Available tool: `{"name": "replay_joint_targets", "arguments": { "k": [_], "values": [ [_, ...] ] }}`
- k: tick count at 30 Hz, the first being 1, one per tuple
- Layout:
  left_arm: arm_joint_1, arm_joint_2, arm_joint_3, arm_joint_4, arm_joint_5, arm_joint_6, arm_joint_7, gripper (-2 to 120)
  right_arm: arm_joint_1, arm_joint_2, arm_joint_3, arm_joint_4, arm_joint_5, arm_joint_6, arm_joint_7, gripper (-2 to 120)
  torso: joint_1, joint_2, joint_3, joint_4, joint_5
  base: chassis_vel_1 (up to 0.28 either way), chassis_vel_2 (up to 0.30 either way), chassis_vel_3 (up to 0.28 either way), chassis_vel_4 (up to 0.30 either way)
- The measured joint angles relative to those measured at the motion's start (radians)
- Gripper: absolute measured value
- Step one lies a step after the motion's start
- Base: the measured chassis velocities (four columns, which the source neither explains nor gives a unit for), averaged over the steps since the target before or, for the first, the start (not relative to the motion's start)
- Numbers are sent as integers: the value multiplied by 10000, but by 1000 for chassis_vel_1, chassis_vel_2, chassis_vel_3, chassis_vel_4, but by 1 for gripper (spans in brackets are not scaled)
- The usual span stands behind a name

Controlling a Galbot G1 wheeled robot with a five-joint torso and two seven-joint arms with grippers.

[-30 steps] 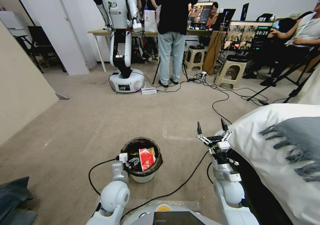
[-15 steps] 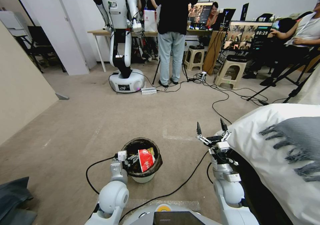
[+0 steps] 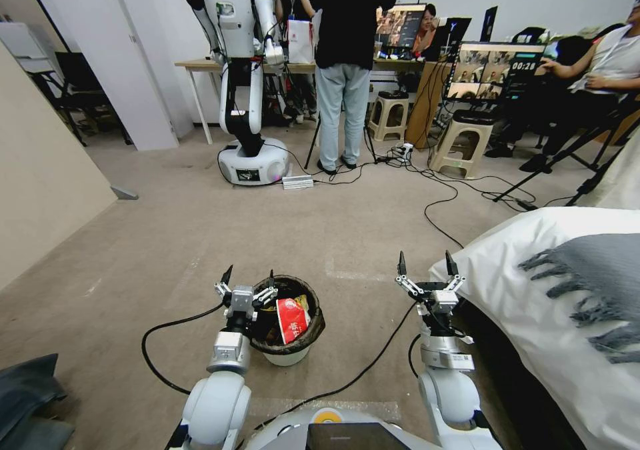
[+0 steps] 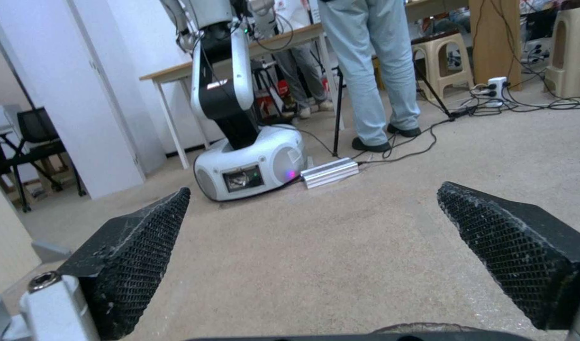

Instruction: Pick up the trash bin, then pick up the garbage from the floor and place it into the trash bin.

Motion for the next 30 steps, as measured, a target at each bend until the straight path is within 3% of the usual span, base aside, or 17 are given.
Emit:
{"name": "replay_joint_targets", "arguments": {
  "k": [8, 30],
  "values": [
    [15, -69, -69, 112, 197, -410, 67, 100, -16, 46, -2, -37, -29, 1, -32, 100, 0, 0, 0, 0, 1, 0, 0, 0, 0],
    [17, -76, -80, 132, 214, -420, 55, 100, -17, 44, 1, -49, -36, 6, -54, 100, 0, 0, 0, -1, 0, 0, 0, 0, 0]
  ]
}}
